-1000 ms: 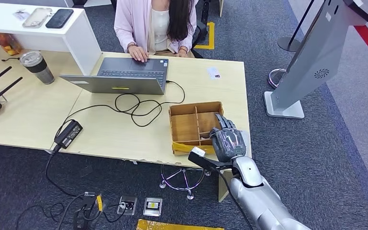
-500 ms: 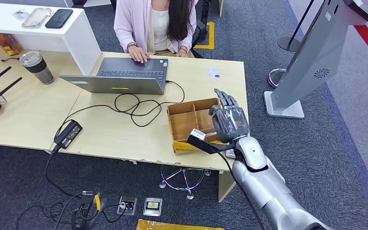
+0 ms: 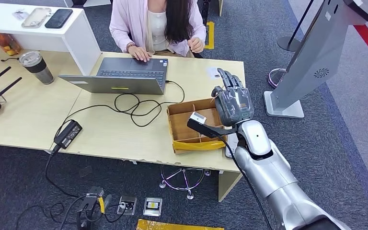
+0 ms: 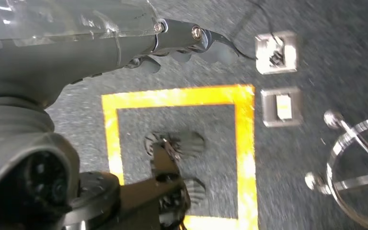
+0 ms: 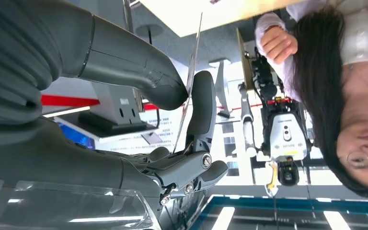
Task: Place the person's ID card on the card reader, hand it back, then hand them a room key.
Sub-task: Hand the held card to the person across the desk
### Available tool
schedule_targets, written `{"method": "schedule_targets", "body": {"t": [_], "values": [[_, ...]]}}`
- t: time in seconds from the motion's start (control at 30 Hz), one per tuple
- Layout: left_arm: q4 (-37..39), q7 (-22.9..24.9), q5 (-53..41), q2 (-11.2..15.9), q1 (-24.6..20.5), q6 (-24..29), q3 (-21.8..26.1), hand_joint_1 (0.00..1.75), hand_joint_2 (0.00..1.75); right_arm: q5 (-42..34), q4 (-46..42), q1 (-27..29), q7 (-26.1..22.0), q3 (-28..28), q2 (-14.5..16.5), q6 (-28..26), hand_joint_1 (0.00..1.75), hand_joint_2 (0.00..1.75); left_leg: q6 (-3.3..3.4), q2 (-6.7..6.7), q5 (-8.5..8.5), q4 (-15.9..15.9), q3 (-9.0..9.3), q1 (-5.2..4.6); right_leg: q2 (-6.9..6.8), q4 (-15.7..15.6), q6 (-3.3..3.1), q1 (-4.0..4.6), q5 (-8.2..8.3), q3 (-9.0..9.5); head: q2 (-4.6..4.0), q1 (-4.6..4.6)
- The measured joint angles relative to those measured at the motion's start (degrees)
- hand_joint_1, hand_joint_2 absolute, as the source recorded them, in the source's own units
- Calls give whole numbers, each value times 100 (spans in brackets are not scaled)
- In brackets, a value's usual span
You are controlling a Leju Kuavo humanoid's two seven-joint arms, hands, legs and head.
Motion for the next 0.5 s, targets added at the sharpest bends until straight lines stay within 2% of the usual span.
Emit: {"method": "schedule_targets", "body": {"t": [0.13, 0.2, 0.5], "values": [[537, -358, -19, -60, -84, -1093, -33, 0, 0, 115, 300, -366, 97, 2, 80, -10, 175, 175, -1, 0, 1, 0, 1, 2, 0, 1, -1, 2, 0, 0, 0, -1], [825, -461, -37, -73, -120, -1410, -44, 0, 0, 176, 449, -494, 155, 2, 120, -10, 175, 175, -1, -1, 1, 0, 1, 3, -1, 2, -1, 2, 0, -1, 0, -1], [1853, -701, -167, -308, -234, -1843, -63, 0, 0, 449, 911, -877, 438, 2, 264, 90, 175, 175, -1, -1, 1, 0, -3, 1, 0, 1, -1, 1, 0, -3, 0, -1]]}}
